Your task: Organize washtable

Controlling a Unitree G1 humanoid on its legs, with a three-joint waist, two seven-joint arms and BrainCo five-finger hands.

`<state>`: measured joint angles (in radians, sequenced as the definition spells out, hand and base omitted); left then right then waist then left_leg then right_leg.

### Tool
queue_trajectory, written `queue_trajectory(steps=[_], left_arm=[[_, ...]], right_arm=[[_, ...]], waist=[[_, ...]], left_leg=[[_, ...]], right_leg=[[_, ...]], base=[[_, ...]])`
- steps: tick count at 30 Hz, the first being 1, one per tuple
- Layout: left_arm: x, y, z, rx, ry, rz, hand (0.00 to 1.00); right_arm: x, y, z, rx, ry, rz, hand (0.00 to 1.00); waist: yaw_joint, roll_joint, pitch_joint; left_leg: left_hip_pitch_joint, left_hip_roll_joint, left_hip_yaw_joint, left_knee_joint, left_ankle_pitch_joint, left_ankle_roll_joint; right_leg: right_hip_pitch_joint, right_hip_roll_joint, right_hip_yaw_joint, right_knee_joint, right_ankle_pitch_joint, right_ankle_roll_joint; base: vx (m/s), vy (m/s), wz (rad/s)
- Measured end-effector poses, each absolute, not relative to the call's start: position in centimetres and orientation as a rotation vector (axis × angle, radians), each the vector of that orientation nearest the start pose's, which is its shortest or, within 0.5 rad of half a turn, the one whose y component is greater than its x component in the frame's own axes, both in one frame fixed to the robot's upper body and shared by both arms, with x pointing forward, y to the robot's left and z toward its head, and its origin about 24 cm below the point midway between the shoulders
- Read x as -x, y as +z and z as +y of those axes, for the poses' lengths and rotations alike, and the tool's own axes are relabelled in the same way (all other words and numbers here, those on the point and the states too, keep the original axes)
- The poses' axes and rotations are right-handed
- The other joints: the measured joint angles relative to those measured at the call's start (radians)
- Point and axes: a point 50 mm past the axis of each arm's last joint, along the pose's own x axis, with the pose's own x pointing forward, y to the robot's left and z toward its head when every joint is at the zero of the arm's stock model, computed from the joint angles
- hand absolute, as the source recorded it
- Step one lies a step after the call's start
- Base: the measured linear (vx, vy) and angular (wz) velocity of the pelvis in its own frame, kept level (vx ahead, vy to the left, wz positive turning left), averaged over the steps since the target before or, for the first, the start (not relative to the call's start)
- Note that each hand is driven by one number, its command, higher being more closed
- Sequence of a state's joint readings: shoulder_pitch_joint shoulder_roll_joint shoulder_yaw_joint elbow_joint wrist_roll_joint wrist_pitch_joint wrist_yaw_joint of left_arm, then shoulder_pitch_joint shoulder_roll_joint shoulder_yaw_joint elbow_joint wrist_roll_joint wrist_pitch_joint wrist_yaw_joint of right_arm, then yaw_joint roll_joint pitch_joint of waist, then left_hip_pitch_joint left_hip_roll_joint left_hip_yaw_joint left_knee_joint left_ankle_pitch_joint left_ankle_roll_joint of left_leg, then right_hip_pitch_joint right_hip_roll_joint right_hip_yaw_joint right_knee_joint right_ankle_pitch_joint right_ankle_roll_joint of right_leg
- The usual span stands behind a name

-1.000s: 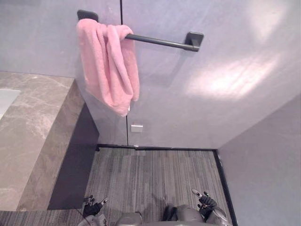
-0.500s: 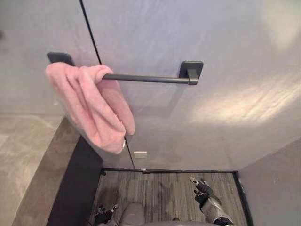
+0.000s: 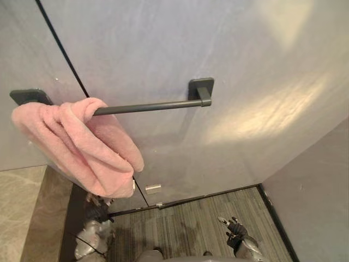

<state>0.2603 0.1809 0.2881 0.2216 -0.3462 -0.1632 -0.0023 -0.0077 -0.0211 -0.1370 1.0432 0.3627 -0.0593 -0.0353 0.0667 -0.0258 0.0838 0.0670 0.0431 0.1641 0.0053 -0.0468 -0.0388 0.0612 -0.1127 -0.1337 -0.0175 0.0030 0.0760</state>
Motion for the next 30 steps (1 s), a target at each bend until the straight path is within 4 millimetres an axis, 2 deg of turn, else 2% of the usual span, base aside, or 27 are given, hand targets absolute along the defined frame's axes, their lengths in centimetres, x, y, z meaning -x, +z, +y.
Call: queue_trajectory(steps=[3,5,9,14,16,18,22,27,30], left_arm=[[-17.9,-0.6,27.4,0.134,0.377,0.124,0.0],[-18.8,0.6,26.7,0.13,0.322,0.077,0.0],[-19.3,0.6,24.7,0.169,0.172,0.096,0.0],[-19.9,1.1,20.9,0.201,-0.075,0.104,0.0],[-19.8,0.9,20.5,0.207,-0.103,0.112,0.0],[-19.5,0.6,20.4,0.214,-0.101,0.134,0.0],[-18.6,-0.4,19.7,0.254,-0.055,0.173,0.0],[-15.2,-3.2,18.6,0.327,0.069,0.318,0.0],[-13.0,-4.4,18.6,0.328,0.158,0.394,0.0]], right_arm=[[-12.9,-15.3,-18.4,-0.316,-0.327,0.967,0.0],[-12.7,-15.4,-18.3,-0.308,-0.31,0.98,0.0],[-12.4,-15.5,-18.2,-0.297,-0.288,0.997,0.0],[-12.0,-15.7,-18.1,-0.283,-0.273,1.025,0.0],[-11.8,-15.8,-18.0,-0.286,-0.26,1.036,0.0],[-11.4,-16.0,-18.1,-0.279,-0.262,1.054,0.0],[-10.9,-16.1,-18.7,-0.289,-0.301,1.061,0.0],[-9.2,-16.4,-20.2,-0.297,-0.373,1.103,0.0],[-7.9,-16.5,-20.9,-0.303,-0.42,1.129,0.0]], waist=[[-0.009,0.013,-0.013],[-0.014,0.006,-0.021],[-0.021,-0.01,-0.037],[-0.032,-0.01,-0.04],[-0.049,-0.01,-0.04],[-0.053,-0.008,-0.041],[-0.052,-0.004,-0.043],[-0.05,0.014,-0.054],[-0.048,0.022,-0.057]], left_leg=[[0.034,-0.009,-0.01,-0.092,0.05,-0.003],[0.03,-0.009,-0.021,-0.099,0.056,-0.001],[0.028,-0.015,-0.022,-0.099,0.056,-0.001],[0.027,-0.031,-0.015,-0.098,0.055,0.0],[0.03,-0.036,-0.014,-0.098,0.053,0.004],[0.034,-0.042,-0.015,-0.098,0.052,0.005],[0.035,-0.042,-0.024,-0.098,0.052,0.006],[0.036,-0.042,-0.038,-0.098,0.052,0.006],[0.046,-0.043,-0.054,-0.1,0.053,0.007]], right_leg=[[-0.006,0.003,-0.003,-0.007,-0.001,0.0],[-0.012,0.004,-0.005,-0.007,-0.001,0.002],[-0.01,0.004,-0.003,-0.017,0.006,0.01],[-0.003,-0.008,0.004,-0.039,0.026,0.019],[0.008,-0.011,0.004,-0.057,0.033,0.021],[0.008,-0.011,0.009,-0.057,0.033,0.021],[0.01,-0.011,0.006,-0.056,0.033,0.021],[0.014,-0.014,-0.003,-0.048,0.032,0.021],[0.024,-0.02,-0.015,-0.037,0.023,0.029]], base=[[-0.1,-0.025,0.02],[-0.09,-0.026,0.02],[-0.02,-0.005,0.01],[0.01,0.024,-0.04],[0.03,0.018,-0.04],[0.01,0.009,-0.07],[-0.01,-0.01,0.01],[-0.05,-0.02,0.06],[-0.06,-0.023,0.16]])
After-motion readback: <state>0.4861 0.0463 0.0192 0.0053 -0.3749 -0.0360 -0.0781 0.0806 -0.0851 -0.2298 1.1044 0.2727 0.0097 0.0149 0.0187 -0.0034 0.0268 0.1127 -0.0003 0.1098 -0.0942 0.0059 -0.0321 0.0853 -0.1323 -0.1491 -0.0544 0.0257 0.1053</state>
